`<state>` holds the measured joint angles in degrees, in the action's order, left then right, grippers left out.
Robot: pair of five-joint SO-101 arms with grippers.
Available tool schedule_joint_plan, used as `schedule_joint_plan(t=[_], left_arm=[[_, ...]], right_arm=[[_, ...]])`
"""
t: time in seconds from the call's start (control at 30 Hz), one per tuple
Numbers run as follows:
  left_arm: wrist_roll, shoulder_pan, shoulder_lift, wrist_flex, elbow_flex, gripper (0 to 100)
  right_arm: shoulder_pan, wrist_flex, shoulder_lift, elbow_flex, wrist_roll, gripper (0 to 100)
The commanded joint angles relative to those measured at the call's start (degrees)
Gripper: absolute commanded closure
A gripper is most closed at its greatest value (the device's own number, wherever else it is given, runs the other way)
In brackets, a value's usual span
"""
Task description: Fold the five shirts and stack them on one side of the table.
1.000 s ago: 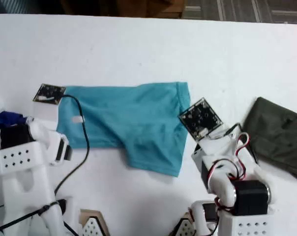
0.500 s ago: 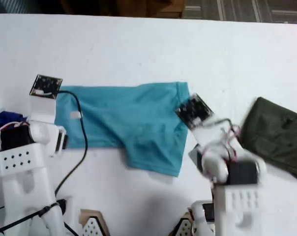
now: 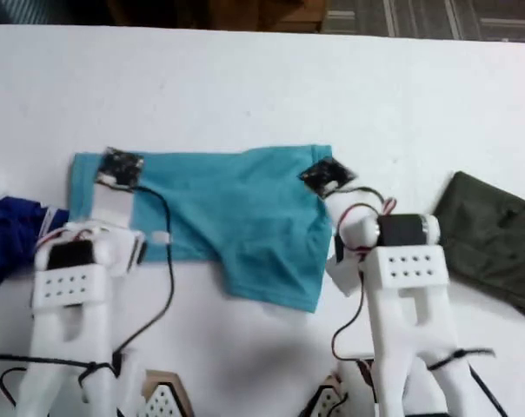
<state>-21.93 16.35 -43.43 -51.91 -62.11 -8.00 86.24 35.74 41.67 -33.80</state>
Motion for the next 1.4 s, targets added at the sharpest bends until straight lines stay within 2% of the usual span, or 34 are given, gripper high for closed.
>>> schedule_joint_plan(t=[0.0, 0.1, 0.2, 0.37, 0.47, 0.67, 0.77, 0.87, 0.93, 1.07, 1.37], left_arm=[[0.35, -2.02, -0.79, 9.67, -3.12, 81], [0.35, -2.02, -0.79, 16.62, -6.64, 81], [0.35, -2.02, -0.79, 20.13, -9.27, 81], [0.70, -2.11, -0.79, 24.70, -12.18, 81], [4.04, -2.11, -0.79, 27.34, -14.11, 81], [5.19, -2.02, -0.79, 30.59, -15.69, 81], [5.19, -2.02, -0.79, 30.59, -15.69, 81], [5.19, -2.02, -0.70, 30.59, -15.69, 81], [5.19, -2.02, -0.70, 30.59, -15.69, 81], [5.19, -2.02, -0.70, 30.59, -15.78, 81], [5.19, -2.02, -0.70, 30.59, -15.78, 81]], right_arm=[[-6.55, -0.04, -3.38, -2.02, -1.14, 97.8], [-12.88, 0.40, -7.87, -1.93, -1.41, 97.8], [-16.31, 0.04, -11.47, -2.20, -1.32, 97.8], [-16.66, -2.15, -14.11, -1.85, -1.32, 97.8], [-17.10, -4.00, -16.13, -1.85, -1.85, 97.8], [-18.95, -8.04, -28.35, -4.31, -2.64, 97.8], [-17.01, -8.04, -37.05, -12.40, -2.02, 97.8], [-14.11, -6.20, -46.11, -24.00, 3.34, 97.8], [-13.49, -3.12, -52.18, -32.09, 5.89, 97.8], [-13.32, 3.82, -61.32, -46.59, 6.07, 97.8], [-12.35, 7.43, -64.75, -66.81, 5.89, 97.8]])
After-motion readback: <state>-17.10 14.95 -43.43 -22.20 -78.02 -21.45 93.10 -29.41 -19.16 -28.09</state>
